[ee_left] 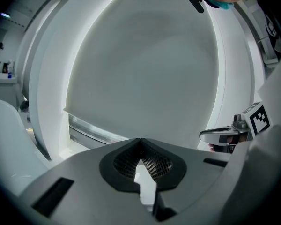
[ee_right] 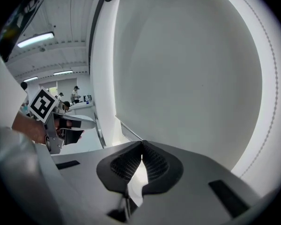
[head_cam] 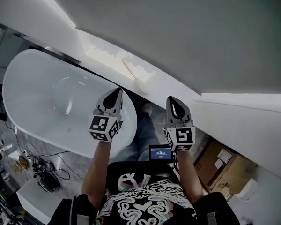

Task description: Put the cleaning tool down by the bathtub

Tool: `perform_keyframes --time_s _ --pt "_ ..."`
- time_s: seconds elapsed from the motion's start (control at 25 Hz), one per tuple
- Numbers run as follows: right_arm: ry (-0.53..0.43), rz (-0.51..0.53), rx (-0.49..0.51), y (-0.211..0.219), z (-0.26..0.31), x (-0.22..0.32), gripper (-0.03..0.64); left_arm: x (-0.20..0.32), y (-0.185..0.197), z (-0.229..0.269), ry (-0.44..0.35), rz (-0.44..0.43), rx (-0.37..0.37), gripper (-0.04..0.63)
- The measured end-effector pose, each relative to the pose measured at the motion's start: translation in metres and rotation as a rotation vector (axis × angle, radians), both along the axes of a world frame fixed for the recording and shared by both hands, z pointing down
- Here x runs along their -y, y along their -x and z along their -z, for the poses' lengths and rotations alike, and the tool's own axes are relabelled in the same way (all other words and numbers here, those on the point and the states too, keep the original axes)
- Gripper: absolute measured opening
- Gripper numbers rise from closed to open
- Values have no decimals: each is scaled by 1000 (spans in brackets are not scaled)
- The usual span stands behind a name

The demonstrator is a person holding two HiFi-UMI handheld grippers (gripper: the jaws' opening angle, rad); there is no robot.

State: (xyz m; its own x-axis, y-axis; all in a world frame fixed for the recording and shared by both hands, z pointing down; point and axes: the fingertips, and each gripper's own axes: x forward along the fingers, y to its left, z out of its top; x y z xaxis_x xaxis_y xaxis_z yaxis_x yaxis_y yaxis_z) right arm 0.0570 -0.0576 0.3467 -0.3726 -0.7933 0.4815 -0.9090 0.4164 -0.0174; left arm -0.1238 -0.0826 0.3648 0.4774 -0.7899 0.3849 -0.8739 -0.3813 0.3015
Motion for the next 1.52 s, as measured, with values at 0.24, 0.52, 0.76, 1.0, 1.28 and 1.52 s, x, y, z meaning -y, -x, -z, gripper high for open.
perform_keyframes --time_s 0.24,0.52,0.76,1.0,1.28,1.52 --pt "-52 -1 -17 0 43 -23 26 -16 20 52 -72 37 -20 17" --pt "-102 -28 -5 -6 84 -48 26 -42 22 105 -170 18 35 17" --pt "-171 -42 16 -5 121 -51 26 -48 13 139 -229 4 56 17" --pt "-258 -53 39 -3 164 -51 26 -58 7 181 -300 0 37 17" --pt "-319 -60 71 2 199 -59 26 -71 5 215 -381 4 72 17" --pt "-372 -33 79 13 226 -63 26 -76 0 242 -457 -1 97 17"
